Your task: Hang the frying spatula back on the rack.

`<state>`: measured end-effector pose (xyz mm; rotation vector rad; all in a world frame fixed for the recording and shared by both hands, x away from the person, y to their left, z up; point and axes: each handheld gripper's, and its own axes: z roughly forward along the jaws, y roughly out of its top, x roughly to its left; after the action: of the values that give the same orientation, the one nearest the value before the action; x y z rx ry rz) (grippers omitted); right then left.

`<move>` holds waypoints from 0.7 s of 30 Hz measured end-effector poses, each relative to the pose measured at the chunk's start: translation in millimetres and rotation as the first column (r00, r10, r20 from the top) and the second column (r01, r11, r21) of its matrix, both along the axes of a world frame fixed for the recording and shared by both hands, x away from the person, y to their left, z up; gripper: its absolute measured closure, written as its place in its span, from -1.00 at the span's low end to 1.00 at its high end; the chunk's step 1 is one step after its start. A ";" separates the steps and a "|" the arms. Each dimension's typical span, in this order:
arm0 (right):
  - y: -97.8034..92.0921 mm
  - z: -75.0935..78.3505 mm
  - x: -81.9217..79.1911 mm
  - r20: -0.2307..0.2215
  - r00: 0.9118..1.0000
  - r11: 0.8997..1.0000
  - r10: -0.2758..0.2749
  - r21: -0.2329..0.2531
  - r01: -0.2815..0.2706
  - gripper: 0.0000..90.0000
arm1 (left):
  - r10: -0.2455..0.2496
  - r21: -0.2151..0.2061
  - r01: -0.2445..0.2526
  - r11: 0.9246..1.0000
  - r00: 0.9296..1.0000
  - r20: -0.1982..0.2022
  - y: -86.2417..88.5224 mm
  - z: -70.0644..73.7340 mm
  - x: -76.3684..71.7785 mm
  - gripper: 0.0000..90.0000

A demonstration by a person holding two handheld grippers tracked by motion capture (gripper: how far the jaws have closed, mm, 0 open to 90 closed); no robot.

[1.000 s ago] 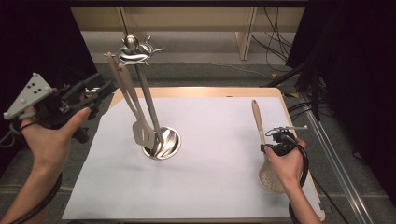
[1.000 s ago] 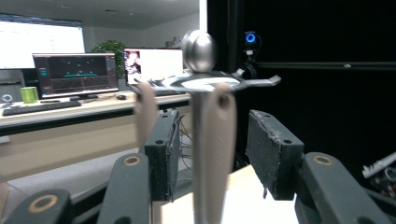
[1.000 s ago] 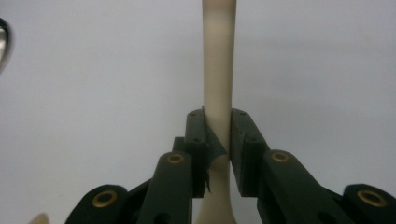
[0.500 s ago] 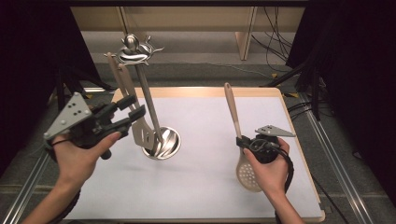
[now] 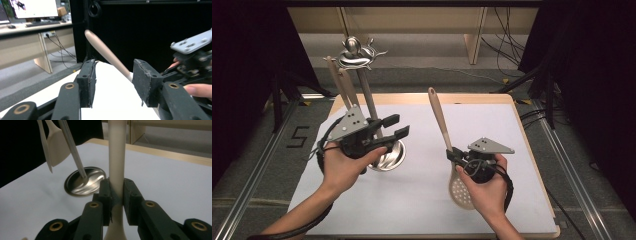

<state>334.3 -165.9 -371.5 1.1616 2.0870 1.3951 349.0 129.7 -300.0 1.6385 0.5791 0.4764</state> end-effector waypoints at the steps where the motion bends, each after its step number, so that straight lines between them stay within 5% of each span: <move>1: 2.2 1.5 -1.7 -0.004 1.000 1.000 0.001 0.012 -0.001 0.76 | -0.005 0.006 0.005 1.000 1.000 -0.008 -3.5 -2.1 2.4 0.14; 9: 14.4 10.4 -11.1 0.061 0.997 0.998 0.055 -0.004 -0.055 0.76 | -0.018 -0.014 0.017 1.000 0.998 -0.062 -19.9 -8.5 16.6 0.01; 13: 20.1 13.2 -15.4 0.051 0.997 0.998 0.066 0.013 -0.067 0.76 | -0.004 -0.015 0.002 1.000 0.997 -0.080 -21.9 -10.9 21.1 -0.03; 14: 20.7 13.6 -15.0 0.082 0.995 0.998 0.062 -0.001 -0.062 0.76 | -0.005 -0.017 0.003 1.000 0.996 -0.084 -22.3 -11.3 21.5 -0.04; 15: 23.1 13.9 -16.3 0.051 0.996 0.997 0.074 0.021 -0.075 0.76 | -0.009 -0.017 0.008 1.000 0.997 -0.082 -22.7 -11.4 22.0 -0.05; 21: 29.8 12.4 -17.0 0.057 0.994 0.996 0.089 0.010 -0.090 0.76 | -0.005 -0.013 0.003 1.000 0.995 -0.099 -23.6 -14.1 25.5 -0.07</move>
<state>317.3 -136.2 -359.1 1.0326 2.1173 1.4660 374.5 106.1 -314.1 1.6578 0.6511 0.3892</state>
